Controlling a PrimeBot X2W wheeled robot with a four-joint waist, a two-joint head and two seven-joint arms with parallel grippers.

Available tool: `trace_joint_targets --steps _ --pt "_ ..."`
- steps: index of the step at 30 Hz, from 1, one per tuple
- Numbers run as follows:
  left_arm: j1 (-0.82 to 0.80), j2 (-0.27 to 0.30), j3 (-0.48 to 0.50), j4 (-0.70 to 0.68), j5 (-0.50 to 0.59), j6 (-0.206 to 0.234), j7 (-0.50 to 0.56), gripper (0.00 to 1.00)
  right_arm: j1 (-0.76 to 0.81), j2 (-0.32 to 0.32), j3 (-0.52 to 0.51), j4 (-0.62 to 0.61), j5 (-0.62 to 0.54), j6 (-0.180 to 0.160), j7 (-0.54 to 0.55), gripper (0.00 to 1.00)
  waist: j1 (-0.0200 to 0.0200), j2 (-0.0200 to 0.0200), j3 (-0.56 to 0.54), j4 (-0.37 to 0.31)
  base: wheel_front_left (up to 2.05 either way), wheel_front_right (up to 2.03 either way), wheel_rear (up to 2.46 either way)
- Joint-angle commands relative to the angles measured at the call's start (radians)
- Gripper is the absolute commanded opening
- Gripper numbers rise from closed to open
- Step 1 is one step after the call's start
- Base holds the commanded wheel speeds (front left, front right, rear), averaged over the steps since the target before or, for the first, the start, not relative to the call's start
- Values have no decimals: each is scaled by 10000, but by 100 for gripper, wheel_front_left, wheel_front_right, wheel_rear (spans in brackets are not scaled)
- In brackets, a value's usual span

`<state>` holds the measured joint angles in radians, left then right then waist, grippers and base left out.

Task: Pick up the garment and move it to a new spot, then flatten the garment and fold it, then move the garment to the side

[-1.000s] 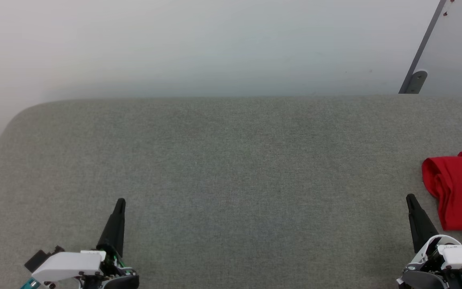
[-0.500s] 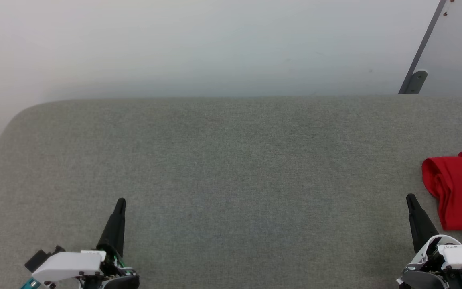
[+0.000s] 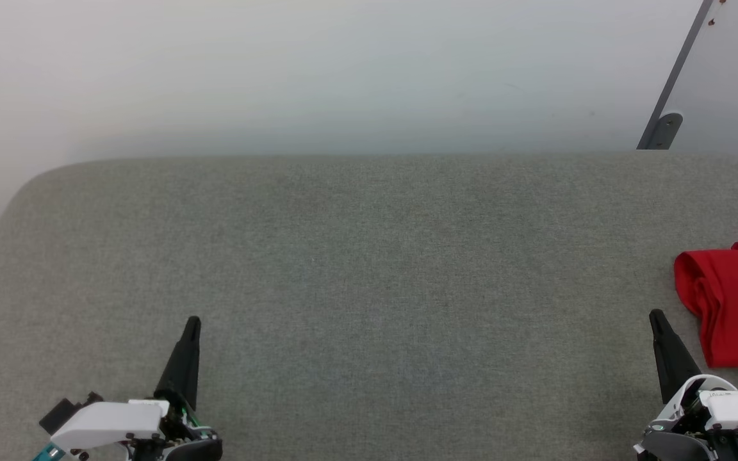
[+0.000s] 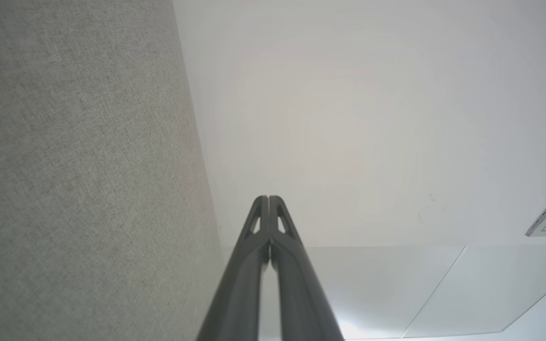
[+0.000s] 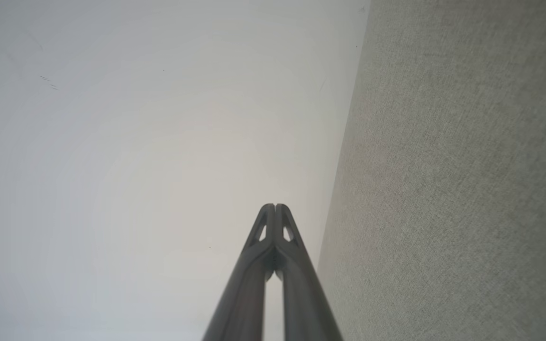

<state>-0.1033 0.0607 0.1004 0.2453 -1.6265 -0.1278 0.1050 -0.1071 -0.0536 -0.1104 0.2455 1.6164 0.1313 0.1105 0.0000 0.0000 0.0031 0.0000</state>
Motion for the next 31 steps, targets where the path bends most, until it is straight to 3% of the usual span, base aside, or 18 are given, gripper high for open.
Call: trace_joint_targets --steps 1,31 --pt "-97 -22 26 15 66 -52 15 0 -32 35 -15 5 -13 -10 44 0 0 0 0 0 0 0 0" --pt "-103 -54 72 16 84 -53 63 0 -35 48 -32 7 -35 -10 55 0 0 0 0 0 0 0 0"
